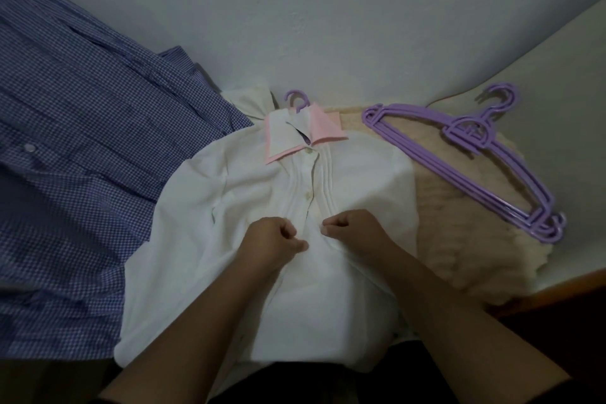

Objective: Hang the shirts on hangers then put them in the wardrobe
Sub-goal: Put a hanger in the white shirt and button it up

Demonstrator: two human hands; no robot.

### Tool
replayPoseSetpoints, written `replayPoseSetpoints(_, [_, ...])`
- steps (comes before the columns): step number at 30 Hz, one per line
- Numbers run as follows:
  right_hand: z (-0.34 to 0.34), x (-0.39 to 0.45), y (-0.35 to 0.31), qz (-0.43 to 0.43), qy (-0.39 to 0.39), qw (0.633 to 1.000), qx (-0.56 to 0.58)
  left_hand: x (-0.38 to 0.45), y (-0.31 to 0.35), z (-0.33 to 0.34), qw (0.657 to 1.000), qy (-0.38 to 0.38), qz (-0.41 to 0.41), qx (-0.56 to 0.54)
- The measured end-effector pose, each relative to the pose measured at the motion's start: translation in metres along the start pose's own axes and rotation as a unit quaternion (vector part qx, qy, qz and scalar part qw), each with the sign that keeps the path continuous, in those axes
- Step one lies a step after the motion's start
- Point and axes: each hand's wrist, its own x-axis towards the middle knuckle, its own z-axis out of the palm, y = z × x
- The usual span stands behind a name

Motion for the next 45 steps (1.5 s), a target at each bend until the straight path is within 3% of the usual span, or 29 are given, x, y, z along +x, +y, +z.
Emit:
replayPoseSetpoints(3, [0.005, -0.003, -0.001, -0.011, -0.027, 0.997, -0.07, -0.001, 0.0, -0.003, 0.993, -0.015, 0.047, 0.107])
replayPoseSetpoints(13, [0.011, -0.006, -0.01, 0.034, -0.048, 0.969, -0.242, -0.003, 0.004, -0.006, 0.985, -0.053, 0.061, 0.151])
replayPoseSetpoints(15, [0.014, -0.005, -0.016, 0.045, -0.033, 0.981, -0.185, -0.005, 0.006, -0.01, 0.995, -0.048, 0.048, 0.068])
replayPoseSetpoints(17, [0.015, -0.005, -0.025, 0.059, 0.003, 0.998, -0.027, -0.006, 0.012, -0.015, 0.995, -0.013, 0.024, -0.095])
replayPoseSetpoints(20, [0.012, -0.001, -0.037, 0.064, 0.055, 0.986, 0.144, -0.006, 0.025, -0.02, 0.96, 0.022, -0.008, -0.28])
replayPoseSetpoints(24, [0.021, -0.006, -0.031, 0.074, 0.023, 0.991, 0.11, -0.011, 0.018, -0.01, 0.954, -0.014, -0.041, -0.298])
replayPoseSetpoints(28, [0.023, -0.011, -0.016, 0.074, 0.002, 0.978, 0.196, -0.015, 0.0, 0.0, 0.939, -0.055, -0.07, -0.332])
replayPoseSetpoints(39, [0.018, -0.011, -0.013, 0.079, -0.018, 0.965, 0.249, -0.018, -0.003, 0.004, 0.897, -0.103, -0.089, -0.421])
replayPoseSetpoints(45, [0.018, -0.012, -0.014, 0.083, -0.032, 0.96, 0.266, -0.015, -0.005, 0.005, 0.901, -0.118, -0.064, -0.413])
